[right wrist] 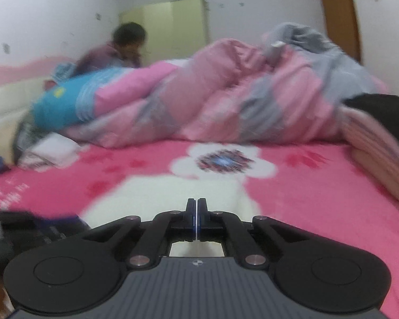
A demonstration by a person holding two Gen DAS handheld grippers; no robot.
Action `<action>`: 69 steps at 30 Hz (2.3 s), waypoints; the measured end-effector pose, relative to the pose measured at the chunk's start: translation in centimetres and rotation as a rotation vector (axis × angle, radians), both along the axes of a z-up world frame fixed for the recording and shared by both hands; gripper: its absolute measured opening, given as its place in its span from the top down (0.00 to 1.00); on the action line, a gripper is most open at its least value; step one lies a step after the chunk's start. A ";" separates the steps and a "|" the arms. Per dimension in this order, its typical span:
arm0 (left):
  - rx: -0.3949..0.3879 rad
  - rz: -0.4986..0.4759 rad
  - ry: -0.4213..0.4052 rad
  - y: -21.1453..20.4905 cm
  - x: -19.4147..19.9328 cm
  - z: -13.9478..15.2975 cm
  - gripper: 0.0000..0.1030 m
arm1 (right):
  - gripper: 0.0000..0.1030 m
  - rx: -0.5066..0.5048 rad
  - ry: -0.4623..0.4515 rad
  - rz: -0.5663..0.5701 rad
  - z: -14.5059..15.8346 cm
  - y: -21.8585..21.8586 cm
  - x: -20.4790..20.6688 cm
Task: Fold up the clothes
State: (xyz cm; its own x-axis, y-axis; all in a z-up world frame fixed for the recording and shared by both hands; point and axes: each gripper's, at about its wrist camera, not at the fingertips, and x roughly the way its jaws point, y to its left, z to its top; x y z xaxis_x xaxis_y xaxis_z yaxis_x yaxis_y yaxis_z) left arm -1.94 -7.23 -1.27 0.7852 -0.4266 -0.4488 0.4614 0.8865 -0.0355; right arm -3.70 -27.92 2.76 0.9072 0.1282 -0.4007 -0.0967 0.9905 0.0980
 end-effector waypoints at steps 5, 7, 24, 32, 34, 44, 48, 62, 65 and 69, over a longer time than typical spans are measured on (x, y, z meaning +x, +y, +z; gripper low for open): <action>-0.039 -0.004 0.015 0.5 0.2 -0.2 0.86 | 1.00 -0.062 0.119 -0.002 -2.0 0.5 3.5; -0.044 -0.007 0.014 0.5 0.3 -0.2 0.86 | 1.00 -0.012 0.114 -0.037 -2.3 -1.1 3.1; -0.112 -0.048 -0.093 2.5 1.1 1.0 0.85 | 1.00 0.102 0.106 -0.091 -2.9 -0.5 1.0; -0.031 -0.195 -0.007 -1.7 8.0 0.3 0.85 | 1.00 0.159 0.045 -0.061 -4.0 -1.6 0.7; -0.036 -0.178 0.044 -1.6 10.4 -0.8 0.85 | 1.00 0.181 0.033 -0.050 -4.2 -2.0 0.7; -0.005 -0.162 0.088 -1.9 16.8 -0.9 0.85 | 1.00 0.293 -0.017 -0.010 -5.3 -3.5 0.3; 0.020 -0.274 0.051 -3.7 16.1 1.6 0.85 | 1.00 0.315 -0.031 -0.004 -5.6 -3.8 0.2; 0.096 -0.094 0.132 -4.8 20.5 3.3 0.84 | 1.00 0.350 -0.053 0.002 -6.0 -4.2 -0.1; 0.098 -0.120 0.090 -2.1 16.4 4.8 0.84 | 1.00 0.355 -0.054 0.003 -6.1 -4.2 -0.1; 0.062 -0.161 0.124 1.1 10.5 5.8 0.84 | 1.00 0.349 -0.057 0.002 -6.1 -4.1 -0.2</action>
